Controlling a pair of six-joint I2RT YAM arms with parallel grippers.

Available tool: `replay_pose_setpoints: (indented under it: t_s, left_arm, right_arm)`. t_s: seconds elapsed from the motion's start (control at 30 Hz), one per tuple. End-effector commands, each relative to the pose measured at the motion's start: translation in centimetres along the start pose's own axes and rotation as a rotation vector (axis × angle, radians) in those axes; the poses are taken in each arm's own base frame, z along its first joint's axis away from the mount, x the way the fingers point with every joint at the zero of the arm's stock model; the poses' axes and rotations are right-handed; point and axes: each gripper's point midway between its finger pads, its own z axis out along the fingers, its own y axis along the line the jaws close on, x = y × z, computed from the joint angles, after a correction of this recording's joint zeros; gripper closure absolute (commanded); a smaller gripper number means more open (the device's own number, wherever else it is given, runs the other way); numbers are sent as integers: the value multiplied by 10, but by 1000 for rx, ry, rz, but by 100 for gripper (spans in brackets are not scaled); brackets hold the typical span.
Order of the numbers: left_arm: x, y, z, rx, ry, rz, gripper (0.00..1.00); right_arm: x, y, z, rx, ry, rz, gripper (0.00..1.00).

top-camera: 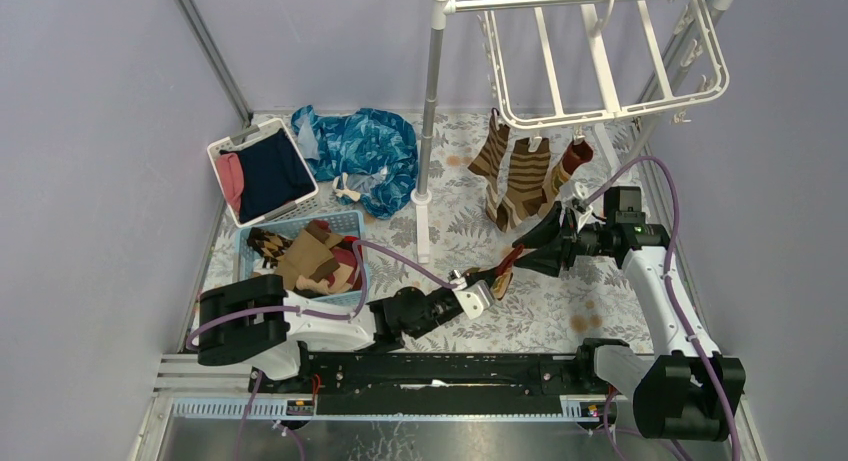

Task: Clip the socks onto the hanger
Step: Pick up the sock from the bin.

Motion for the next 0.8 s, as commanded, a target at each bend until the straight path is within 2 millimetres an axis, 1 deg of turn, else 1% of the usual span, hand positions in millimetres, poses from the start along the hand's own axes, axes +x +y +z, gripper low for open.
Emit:
replay_pose_setpoints:
  t_s: [0.0, 0.07, 0.2, 0.33, 0.5, 0.67, 0.77]
  left_arm:
    - [-24, 6, 7, -42, -78, -4, 100]
    - [-24, 7, 7, -48, -76, -5, 100]
    - [-25, 7, 9, -51, -78, -3, 100]
    - [-25, 6, 10, -49, -76, 0, 100]
    - [-24, 7, 10, -55, -73, 2, 100]
    - [-23, 9, 9, -64, -68, -2, 100]
    - [-22, 10, 7, -71, -65, -8, 100]
  right_arm:
    - [-12, 17, 5, -98, -69, 40, 40]
    - [-12, 17, 5, -100, -67, 35, 39]
    - [-12, 18, 6, -106, -65, 37, 44]
    - [-13, 18, 7, -112, -63, 38, 55]
    - [-14, 18, 7, -115, -62, 44, 70]
    - [-16, 18, 7, -116, -62, 35, 80]
    - [-16, 18, 7, -114, -61, 31, 83]
